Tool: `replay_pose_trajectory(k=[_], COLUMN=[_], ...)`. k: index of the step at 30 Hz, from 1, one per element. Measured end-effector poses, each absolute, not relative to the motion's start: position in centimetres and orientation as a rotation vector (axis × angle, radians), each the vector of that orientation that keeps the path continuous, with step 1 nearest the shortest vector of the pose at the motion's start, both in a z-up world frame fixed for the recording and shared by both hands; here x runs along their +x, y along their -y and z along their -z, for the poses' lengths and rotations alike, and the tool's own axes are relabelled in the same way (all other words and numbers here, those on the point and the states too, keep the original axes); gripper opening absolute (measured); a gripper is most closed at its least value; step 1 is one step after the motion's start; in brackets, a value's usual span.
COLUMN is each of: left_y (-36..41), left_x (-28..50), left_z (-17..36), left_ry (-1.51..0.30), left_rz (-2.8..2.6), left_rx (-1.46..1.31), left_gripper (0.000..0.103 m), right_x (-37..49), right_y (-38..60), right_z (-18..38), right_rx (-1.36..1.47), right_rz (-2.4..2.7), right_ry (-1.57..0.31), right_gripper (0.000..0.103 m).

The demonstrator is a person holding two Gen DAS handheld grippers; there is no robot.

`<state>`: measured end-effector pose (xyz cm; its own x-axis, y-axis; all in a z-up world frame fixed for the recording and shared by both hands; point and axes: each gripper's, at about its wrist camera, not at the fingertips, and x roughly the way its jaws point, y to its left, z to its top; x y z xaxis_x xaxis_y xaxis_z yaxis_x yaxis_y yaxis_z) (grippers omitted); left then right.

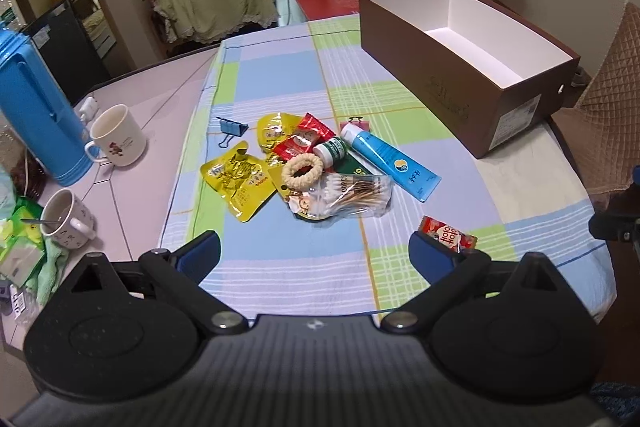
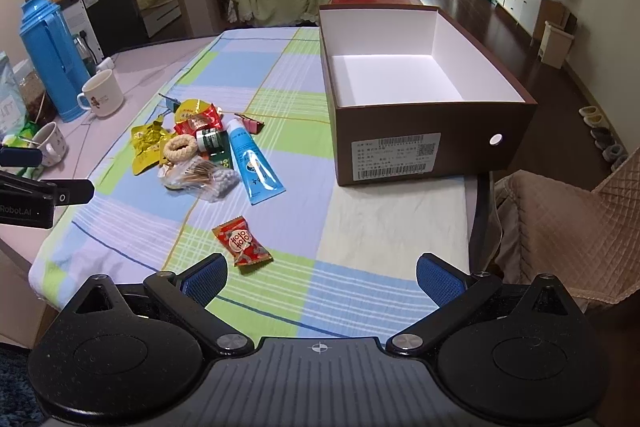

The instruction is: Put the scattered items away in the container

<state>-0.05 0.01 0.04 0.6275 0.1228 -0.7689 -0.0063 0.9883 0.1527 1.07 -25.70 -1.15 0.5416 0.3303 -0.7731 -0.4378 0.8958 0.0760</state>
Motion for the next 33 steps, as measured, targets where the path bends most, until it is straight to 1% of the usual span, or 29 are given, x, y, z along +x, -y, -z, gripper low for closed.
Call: replay_pose_trajectory(k=[16,33], left_y=[-0.02,-0.08], left_x=[-0.72,-0.93], left_z=[-0.64,0.31], left_ry=[-0.894,-0.921], left_rz=[-0.117,-0.105], left_rx=[0.114,0.104], left_gripper=[0.099,0.099], right_x=[1.56,1.21], right_y=[25.94,26.01], right_z=[0.96,1.80], right_rx=[-0.132,-0.118], right_rz=[-0.461,-0.444], right_ry=[-0.918,-0.948], right_gripper=[0.103,0.103])
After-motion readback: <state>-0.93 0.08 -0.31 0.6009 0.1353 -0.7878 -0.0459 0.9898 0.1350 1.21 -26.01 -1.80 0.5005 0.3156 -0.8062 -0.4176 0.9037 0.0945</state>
